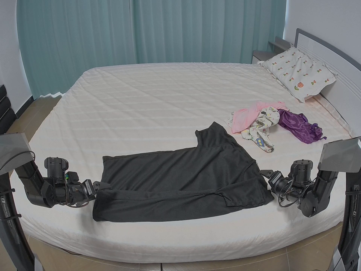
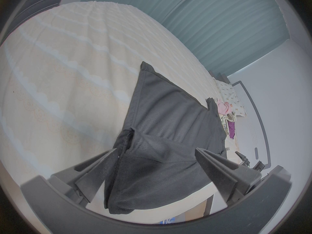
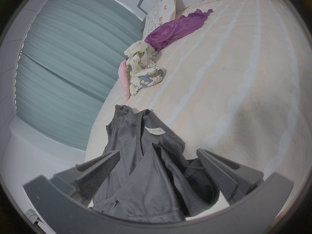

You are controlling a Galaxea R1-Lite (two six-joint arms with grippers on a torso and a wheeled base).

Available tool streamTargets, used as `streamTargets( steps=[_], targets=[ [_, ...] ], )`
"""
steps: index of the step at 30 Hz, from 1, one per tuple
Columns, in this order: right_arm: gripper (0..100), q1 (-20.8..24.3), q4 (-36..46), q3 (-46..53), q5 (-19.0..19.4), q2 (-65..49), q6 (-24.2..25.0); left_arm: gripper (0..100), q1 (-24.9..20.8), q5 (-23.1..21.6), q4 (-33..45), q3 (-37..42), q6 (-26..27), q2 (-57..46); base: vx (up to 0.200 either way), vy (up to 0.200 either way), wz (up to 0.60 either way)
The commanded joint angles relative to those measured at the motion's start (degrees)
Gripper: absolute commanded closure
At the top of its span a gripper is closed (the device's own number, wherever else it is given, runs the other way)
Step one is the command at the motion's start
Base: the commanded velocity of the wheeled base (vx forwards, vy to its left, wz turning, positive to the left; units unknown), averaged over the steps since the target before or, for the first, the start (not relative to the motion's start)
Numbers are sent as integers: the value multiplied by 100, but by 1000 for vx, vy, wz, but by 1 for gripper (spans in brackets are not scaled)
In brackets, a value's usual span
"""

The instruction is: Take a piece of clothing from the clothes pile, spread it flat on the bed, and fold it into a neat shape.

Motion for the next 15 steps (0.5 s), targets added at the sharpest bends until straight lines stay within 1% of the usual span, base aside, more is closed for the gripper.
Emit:
streamTargets(
  steps=[1, 11, 12, 13, 15],
  targets=[
    [0, 8, -4, -7, 1, 14, -2, 0, 42, -30, -5, -10, 10, 119, 0, 0, 0],
    [0, 8, -4, -7, 1, 22, -2, 0, 25, -30, -5, -27, 45, 145, 0, 0, 0],
    [0, 8, -4, -7, 1, 22, -2, 100, 25, -30, -5, -27, 45, 145, 0, 0, 0],
    [0, 8, -4, -7, 1, 22, -2, 100, 25, -30, -5, -27, 177, 198, 0, 0, 0],
    [0, 8, -4, -7, 1, 22, -2, 100, 34, 23, -5, -27, 203, 224, 0, 0, 0]
  ],
)
